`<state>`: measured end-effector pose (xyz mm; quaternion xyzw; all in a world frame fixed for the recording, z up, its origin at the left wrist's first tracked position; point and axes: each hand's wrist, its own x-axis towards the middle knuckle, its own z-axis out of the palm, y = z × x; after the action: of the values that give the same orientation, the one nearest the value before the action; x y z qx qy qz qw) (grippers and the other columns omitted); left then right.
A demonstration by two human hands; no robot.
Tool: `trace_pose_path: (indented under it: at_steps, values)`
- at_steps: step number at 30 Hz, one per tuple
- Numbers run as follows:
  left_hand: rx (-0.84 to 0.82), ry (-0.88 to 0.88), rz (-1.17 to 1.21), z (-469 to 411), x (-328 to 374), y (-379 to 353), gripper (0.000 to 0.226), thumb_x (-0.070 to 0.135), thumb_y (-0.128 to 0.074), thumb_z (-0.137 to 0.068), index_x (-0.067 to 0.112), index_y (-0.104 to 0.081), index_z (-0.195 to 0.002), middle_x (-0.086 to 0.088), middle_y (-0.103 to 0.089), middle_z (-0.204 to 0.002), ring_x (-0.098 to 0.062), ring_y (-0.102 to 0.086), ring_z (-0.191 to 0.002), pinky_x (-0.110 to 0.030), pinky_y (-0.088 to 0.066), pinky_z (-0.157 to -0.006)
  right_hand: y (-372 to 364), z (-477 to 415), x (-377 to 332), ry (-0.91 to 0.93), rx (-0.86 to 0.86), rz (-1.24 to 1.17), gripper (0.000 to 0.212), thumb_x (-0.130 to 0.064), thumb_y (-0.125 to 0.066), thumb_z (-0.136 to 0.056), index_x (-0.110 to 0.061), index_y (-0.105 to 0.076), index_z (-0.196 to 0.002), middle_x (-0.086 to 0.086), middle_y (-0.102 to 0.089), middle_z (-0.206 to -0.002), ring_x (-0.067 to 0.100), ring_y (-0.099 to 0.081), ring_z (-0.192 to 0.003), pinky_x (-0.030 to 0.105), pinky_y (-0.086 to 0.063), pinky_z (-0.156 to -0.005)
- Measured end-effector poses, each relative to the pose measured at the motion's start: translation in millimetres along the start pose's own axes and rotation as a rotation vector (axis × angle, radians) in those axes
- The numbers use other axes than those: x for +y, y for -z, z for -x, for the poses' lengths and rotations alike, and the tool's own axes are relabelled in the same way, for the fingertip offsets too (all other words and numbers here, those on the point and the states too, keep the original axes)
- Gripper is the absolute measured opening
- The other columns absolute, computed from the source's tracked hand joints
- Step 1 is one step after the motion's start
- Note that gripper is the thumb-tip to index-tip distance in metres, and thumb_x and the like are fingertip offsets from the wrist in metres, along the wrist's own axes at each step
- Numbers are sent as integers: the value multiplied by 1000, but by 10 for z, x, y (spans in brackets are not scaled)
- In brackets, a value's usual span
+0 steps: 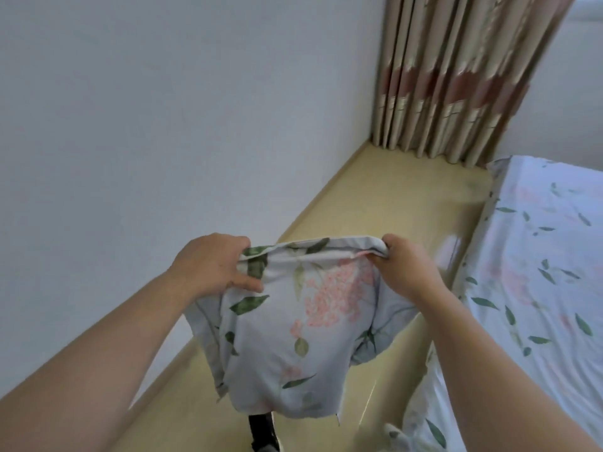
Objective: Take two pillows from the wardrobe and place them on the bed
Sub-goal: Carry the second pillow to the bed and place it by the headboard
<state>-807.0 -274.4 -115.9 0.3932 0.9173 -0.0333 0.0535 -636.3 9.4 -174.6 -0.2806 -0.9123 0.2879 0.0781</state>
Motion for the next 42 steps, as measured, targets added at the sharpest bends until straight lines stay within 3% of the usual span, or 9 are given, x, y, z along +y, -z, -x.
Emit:
trace_pose_path:
  at_steps: [6,10,17,22,31,34,37,40,42]
  values:
    - [-94,-252,73,-1777,-773,-53,37,50,-74,-71,27,-45,-71,10,-55,-76,-18,-58,-77,-35,-48,-63,-189,-1191,-251,-163,132,54,40,-34,-69,-90,-16,-46,-62,0,-52,-59,18,-50,-57,33,-37,-53]
    - [-50,-368,224,-2976,-866,188,26,44,-66,-87,34,-51,-69,9,-60,-78,-18,-60,-78,-36,-51,-69,-145,-1768,-288,-273,261,95,47,-35,-66,-93,-15,-43,-57,-1,-47,-53,13,-44,-50,29,-29,-46]
    - [47,-526,336,-4844,-453,424,40,46,-54,-96,26,-55,-61,1,-60,-64,-20,-58,-64,-36,-45,-59,-110,-2766,17,-519,425,78,41,-42,-66,-92,-8,-57,-71,4,-60,-65,23,-59,-61,41,-54,-60]
    - [77,-487,509,-6312,-24,451,53,55,-48,-97,27,-42,-53,6,-50,-55,-12,-49,-56,-28,-31,-52,57,-4055,491,-601,424,114,42,-52,-61,-91,-17,-55,-69,-2,-59,-65,19,-58,-61,38,-54,-56]
    - [158,-501,409,-9043,491,963,60,57,-61,-89,15,-40,-51,-1,-42,-49,-16,-41,-50,-34,-31,-51,1067,-6345,1141,-609,382,156,39,-46,-64,-91,-17,-52,-66,-1,-56,-62,19,-57,-57,37,-50,-52]
    - [105,-537,296,-9964,675,951,49,44,-53,-98,17,-49,-58,-3,-52,-60,-24,-54,-62,-35,-39,-56,1285,-7095,1347,-625,363,176,36,-47,-62,-91,-19,-55,-69,-2,-58,-64,19,-58,-59,38,-54,-54]
    - [115,-549,177,-10931,909,885,26,23,-46,-99,18,-69,-87,-5,-63,-87,-28,-61,-82,-38,-51,-69,1451,-7879,1639,-641,344,207,34,-49,-62,-91,-20,-59,-73,-2,-61,-67,19,-61,-60,42,-58,-58]
    - [118,-564,200,-11903,1235,889,30,7,-47,-91,23,-70,-102,-4,-65,-103,-29,-62,-93,-40,-53,-77,1631,-8673,1983,-702,367,228,33,-51,-63,-90,-21,-60,-75,-5,-61,-68,17,-61,-61,41,-59,-59]
    - [71,-593,233,-12269,1468,962,33,4,-49,-85,26,-70,-98,-4,-69,-99,-28,-65,-90,-41,-56,-78,1773,-8944,2099,-744,373,218,31,-50,-64,-90,-22,-62,-76,-5,-62,-68,16,-62,-61,41,-60,-61]
